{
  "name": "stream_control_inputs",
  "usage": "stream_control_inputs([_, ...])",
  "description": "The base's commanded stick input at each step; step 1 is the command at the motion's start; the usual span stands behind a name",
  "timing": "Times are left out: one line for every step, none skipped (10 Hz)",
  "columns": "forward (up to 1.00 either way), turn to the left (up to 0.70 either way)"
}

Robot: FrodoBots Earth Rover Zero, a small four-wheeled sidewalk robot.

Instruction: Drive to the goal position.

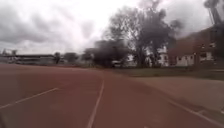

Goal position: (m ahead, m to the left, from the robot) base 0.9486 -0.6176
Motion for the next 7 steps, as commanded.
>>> stream_control_inputs([0.70,0.00])
stream_control_inputs([0.70,0.00])
stream_control_inputs([0.70,0.00])
stream_control_inputs([0.70,0.00])
stream_control_inputs([0.70,0.00])
stream_control_inputs([0.70,0.00])
stream_control_inputs([0.70,0.00])
